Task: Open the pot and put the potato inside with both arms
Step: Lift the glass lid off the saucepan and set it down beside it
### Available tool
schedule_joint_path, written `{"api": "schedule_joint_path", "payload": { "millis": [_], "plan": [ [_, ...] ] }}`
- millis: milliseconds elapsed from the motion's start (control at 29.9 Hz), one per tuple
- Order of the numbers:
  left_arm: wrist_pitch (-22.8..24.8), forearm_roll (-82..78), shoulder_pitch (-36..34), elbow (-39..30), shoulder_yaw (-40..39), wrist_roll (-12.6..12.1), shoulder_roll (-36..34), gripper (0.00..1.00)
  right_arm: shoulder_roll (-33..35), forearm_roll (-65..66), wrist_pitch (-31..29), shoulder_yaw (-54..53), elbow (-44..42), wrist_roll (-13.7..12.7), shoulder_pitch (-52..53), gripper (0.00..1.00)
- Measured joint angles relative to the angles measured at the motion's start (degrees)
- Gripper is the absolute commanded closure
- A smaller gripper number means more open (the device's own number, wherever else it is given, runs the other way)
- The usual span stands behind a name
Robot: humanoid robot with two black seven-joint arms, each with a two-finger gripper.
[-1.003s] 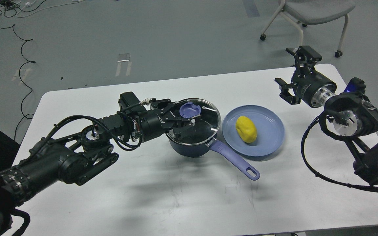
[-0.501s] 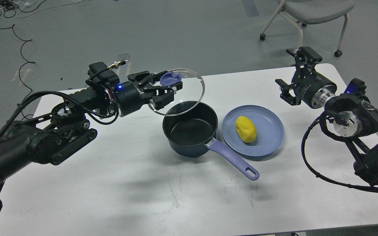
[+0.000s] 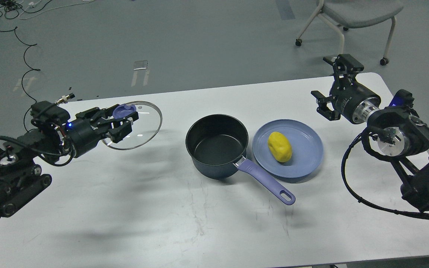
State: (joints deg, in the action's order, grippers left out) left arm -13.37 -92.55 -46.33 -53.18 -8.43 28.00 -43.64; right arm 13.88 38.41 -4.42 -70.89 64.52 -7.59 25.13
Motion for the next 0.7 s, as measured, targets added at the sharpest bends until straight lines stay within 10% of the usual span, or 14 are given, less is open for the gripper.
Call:
{"api": "schedule_joint_path", "payload": {
  "millis": [702],
  "plan": [
    [-6.7,0.0,10.4,10.9,0.1,0.0,5.2,0.52,0.0,0.0,0.0,0.3,0.1,0.0,0.0,0.0]
  ]
}}
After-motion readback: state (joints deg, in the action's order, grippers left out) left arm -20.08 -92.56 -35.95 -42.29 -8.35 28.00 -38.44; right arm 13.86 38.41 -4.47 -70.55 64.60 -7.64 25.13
